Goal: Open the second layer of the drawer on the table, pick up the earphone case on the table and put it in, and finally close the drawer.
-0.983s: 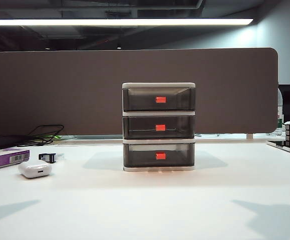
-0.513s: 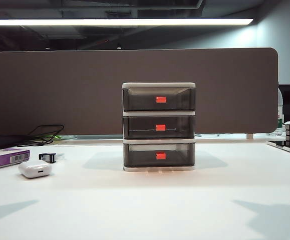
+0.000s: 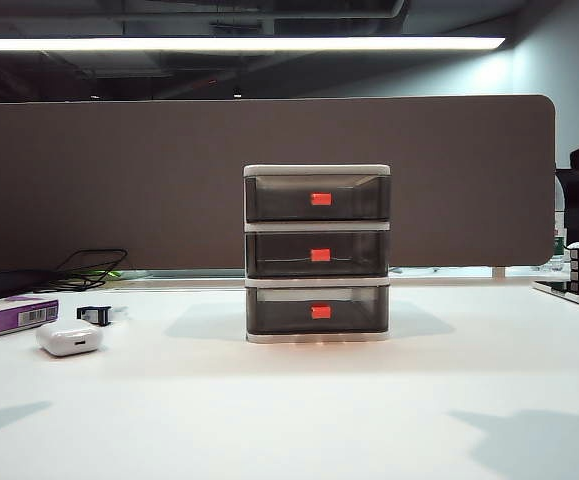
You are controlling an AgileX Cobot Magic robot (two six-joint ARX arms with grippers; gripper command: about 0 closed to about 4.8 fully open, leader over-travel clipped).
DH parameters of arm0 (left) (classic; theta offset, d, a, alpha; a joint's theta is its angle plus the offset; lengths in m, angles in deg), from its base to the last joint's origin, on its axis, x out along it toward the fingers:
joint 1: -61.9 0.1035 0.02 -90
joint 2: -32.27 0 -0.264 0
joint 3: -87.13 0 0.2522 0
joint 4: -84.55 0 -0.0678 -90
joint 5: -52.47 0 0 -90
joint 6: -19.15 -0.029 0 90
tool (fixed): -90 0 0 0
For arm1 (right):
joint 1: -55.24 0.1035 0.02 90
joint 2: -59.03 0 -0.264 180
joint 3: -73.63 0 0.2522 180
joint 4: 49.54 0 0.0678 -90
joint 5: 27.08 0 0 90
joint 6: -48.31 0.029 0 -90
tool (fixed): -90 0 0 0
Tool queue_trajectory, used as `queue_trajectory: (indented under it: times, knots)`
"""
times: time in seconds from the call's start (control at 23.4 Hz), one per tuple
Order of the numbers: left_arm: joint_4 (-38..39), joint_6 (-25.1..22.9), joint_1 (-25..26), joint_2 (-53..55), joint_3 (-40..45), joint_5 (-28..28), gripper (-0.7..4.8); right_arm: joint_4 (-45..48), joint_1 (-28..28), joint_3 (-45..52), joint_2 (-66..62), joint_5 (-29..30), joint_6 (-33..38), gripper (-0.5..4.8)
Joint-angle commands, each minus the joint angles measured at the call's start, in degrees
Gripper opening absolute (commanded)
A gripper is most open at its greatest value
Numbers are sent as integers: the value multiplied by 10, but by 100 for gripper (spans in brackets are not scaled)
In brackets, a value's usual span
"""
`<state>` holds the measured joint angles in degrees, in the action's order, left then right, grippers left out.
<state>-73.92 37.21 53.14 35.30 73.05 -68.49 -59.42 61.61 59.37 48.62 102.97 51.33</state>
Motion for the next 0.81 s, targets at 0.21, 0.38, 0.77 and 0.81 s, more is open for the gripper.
queue_trajectory:
  times: [0.21, 0.38, 0.77, 0.81]
  knots:
    - [-31, 34, -36, 20, -2, 9, -6, -14, 87, -34, -15, -134, 0, -5]
    - [-83, 73, -104, 34, -3, 73, -6, 17, 136, -51, -51, -193, 2, -5]
    - [-249, 96, -180, 181, -3, 154, -6, 109, 163, -154, -231, -238, 2, -5]
    - [-283, 98, -180, 215, -4, 154, -6, 129, 163, -165, -258, -232, 3, -5]
